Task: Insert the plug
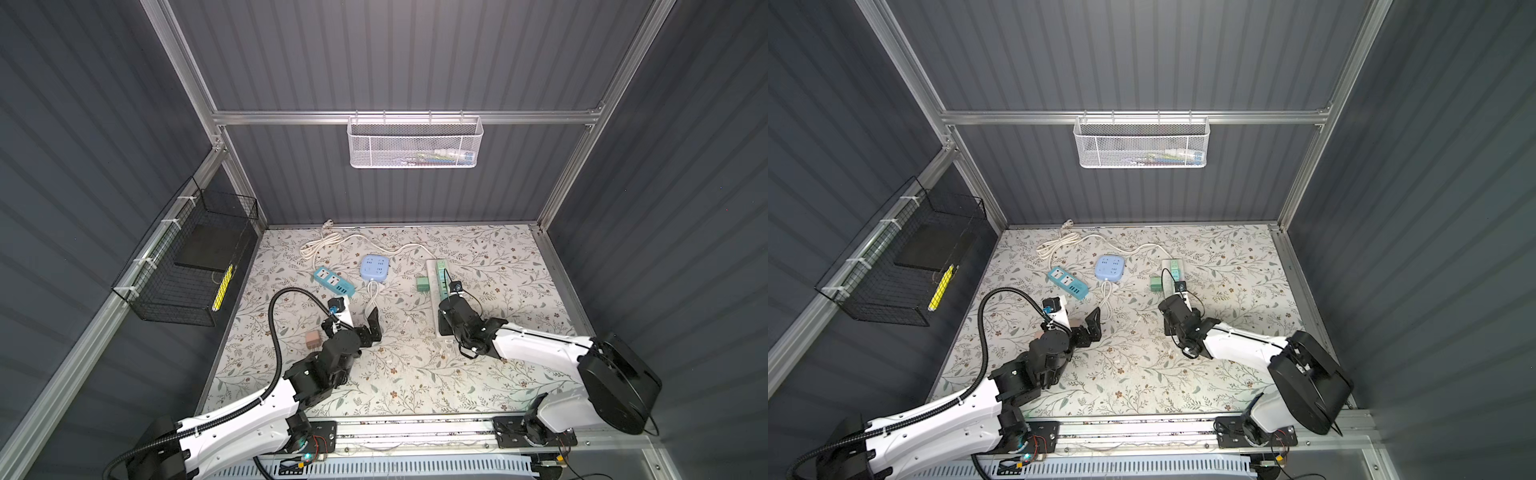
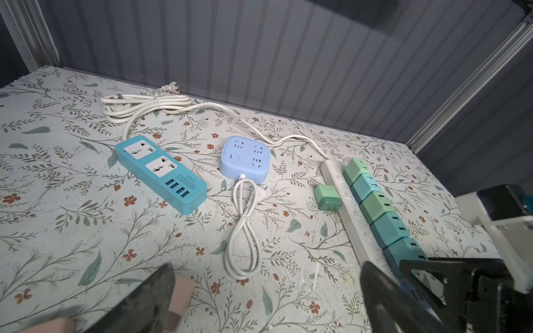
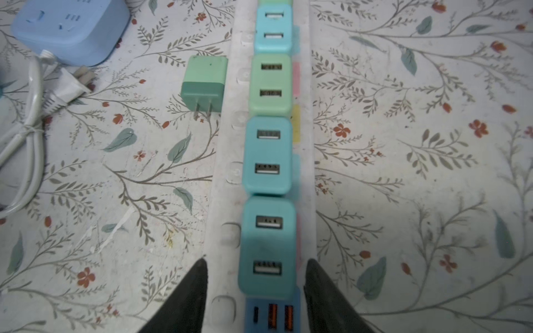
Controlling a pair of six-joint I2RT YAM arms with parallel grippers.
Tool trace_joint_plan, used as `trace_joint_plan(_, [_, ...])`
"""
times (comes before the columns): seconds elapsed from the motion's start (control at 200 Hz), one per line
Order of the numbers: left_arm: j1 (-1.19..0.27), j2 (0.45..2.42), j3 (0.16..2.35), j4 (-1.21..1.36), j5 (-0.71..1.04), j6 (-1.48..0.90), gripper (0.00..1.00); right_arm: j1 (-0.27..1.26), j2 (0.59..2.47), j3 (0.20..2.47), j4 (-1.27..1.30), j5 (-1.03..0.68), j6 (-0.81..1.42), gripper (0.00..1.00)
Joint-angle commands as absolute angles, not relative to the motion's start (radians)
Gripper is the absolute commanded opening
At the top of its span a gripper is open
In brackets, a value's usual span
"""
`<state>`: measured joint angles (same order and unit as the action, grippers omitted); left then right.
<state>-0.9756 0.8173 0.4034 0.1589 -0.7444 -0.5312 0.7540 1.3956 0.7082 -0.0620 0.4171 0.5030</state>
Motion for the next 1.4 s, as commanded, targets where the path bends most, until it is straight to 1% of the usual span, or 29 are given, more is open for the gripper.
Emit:
trace_joint_plan(0.0, [-0.973, 0.771, 0.383, 0.124, -0.766, -0.535, 1.00, 0.741, 1.322, 0.798, -0.160, 0.391, 0.474, 0.64])
trace_joint_plan(0.075, [-0.973, 0.746, 0.370, 0.126, -0.767, -0.541, 1.00, 0.715, 1.297, 0.833, -0.201, 0.388, 0.458, 0.67])
trace_joint_plan(0.12, [-0.973, 0.736, 0.369, 0.124, -0.765, -0.541, 1.00, 0.700, 1.290, 0.843, -0.212, 0.383, 0.452, 0.68])
trace_joint_plan(0.32, [-0.973, 0.722, 0.377, 0.099, -0.767, -0.532, 1.00, 0.644, 1.297, 0.853, -0.231, 0.343, 0.437, 0.68])
trace_joint_plan(0.5, [-0.973, 0.721, 0.379, 0.097, -0.763, -0.541, 1.00, 0.595, 1.352, 0.830, -0.237, 0.314, 0.461, 0.67])
trace_joint_plan(0.865, [-0.973, 0.744, 0.383, 0.112, -0.758, -0.540, 1.00, 0.589, 1.431, 0.724, -0.171, 0.276, 0.522, 0.65])
trace_joint_plan(1.031, [-0.973, 0.747, 0.386, 0.109, -0.757, -0.541, 1.00, 0.589, 1.402, 0.724, -0.191, 0.287, 0.526, 0.64])
trace_joint_plan(1.076, [-0.973, 0.748, 0.386, 0.109, -0.756, -0.541, 1.00, 0.589, 1.379, 0.732, -0.204, 0.286, 0.521, 0.67])
trace_joint_plan(1.156, [-0.973, 0.747, 0.385, 0.111, -0.756, -0.541, 1.00, 0.590, 1.338, 0.749, -0.218, 0.257, 0.505, 0.75])
trace_joint_plan(1.226, [-0.973, 0.747, 0.386, 0.112, -0.756, -0.541, 1.00, 0.592, 1.322, 0.771, -0.230, 0.221, 0.490, 0.85])
trace_joint_plan(1.276, [-0.973, 0.749, 0.387, 0.113, -0.755, -0.541, 1.00, 0.592, 1.337, 0.796, -0.248, 0.176, 0.469, 0.90])
trace_joint_plan(1.391, [-0.973, 0.758, 0.389, 0.118, -0.750, -0.541, 1.00, 0.607, 1.408, 0.838, -0.285, 0.162, 0.459, 0.99])
